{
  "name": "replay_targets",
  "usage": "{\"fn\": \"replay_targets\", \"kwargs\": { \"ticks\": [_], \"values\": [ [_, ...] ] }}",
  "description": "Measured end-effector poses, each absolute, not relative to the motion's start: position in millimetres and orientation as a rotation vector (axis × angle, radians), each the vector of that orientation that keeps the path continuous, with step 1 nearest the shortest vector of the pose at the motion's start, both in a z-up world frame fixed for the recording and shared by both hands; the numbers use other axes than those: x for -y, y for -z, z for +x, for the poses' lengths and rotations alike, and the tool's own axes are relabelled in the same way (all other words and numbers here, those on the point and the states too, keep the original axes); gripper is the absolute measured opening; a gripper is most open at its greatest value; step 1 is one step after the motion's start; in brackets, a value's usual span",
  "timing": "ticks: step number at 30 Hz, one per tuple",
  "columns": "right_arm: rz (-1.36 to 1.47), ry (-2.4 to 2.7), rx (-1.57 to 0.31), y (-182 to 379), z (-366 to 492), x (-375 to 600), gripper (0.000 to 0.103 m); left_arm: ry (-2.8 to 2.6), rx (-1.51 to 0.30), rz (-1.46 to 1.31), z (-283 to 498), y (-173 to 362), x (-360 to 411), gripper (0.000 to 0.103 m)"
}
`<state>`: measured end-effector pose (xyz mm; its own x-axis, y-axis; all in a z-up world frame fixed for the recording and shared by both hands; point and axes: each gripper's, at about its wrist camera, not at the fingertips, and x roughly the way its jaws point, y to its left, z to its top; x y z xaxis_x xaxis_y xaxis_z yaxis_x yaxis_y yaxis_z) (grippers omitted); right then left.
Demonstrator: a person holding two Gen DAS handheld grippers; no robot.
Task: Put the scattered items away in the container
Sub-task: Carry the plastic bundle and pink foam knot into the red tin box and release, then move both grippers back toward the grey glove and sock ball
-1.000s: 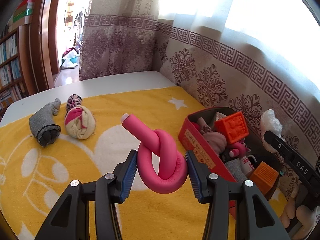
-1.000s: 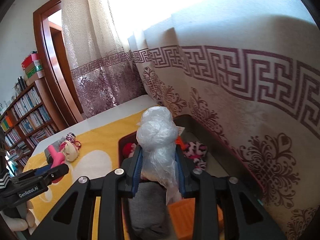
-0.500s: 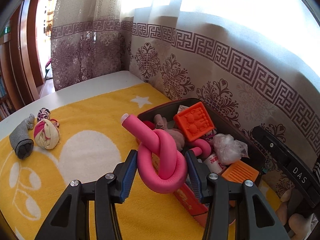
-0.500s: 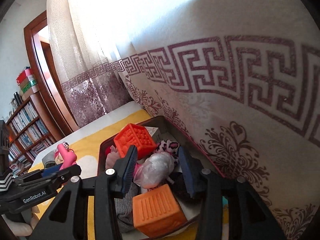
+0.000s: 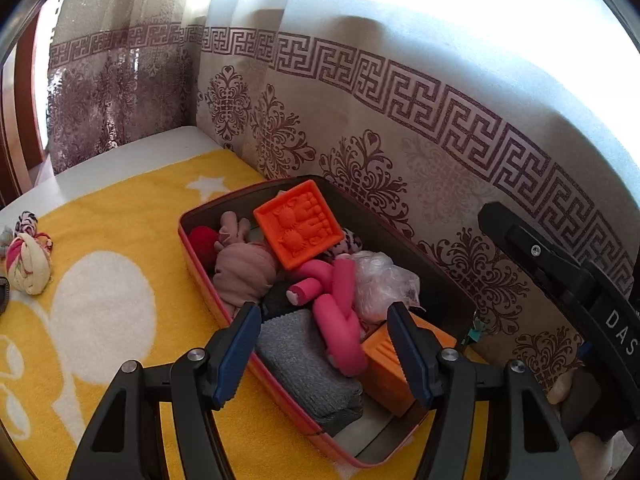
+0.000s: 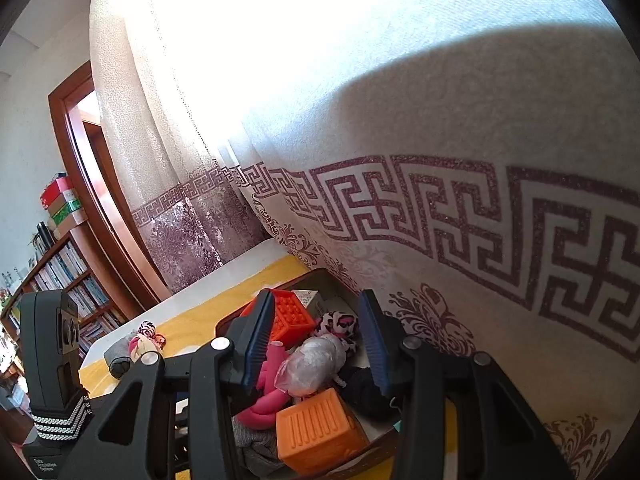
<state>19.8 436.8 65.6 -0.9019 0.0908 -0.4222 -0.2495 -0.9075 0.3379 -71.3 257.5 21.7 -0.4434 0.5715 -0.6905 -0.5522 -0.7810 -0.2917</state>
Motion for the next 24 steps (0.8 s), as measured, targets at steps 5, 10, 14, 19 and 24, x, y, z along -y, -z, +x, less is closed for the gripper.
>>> {"fn": "replay_targets", "kwargs": {
  "ticks": [5, 10, 14, 19, 24],
  "values": [
    [-0.647, -2.875, -0.543, -60, 13, -418, 0.047, -2.303, 0.074, -1.077, -83, -25, -225, 0.067],
    [-0.722, -2.921, -0.539, -54, 2, -395, 0.047, -2.383, 0.106, -1.097, -94, -21, -185, 0.067],
    [-0.76, -2.955, -0.504, -53, -7, -371, 0.047, -2.441, 0.157, -1.127, -104, -15, -147, 0.067],
    [-0.798, -3.03, -0.42, -60, -22, -330, 0.05, -2.526, 0.251, -1.148, -115, -13, -88, 0.067],
    [-0.85, -3.101, -0.346, -65, -41, -287, 0.06, -2.642, 0.353, -1.164, -129, -10, -22, 0.067]
  ]
}}
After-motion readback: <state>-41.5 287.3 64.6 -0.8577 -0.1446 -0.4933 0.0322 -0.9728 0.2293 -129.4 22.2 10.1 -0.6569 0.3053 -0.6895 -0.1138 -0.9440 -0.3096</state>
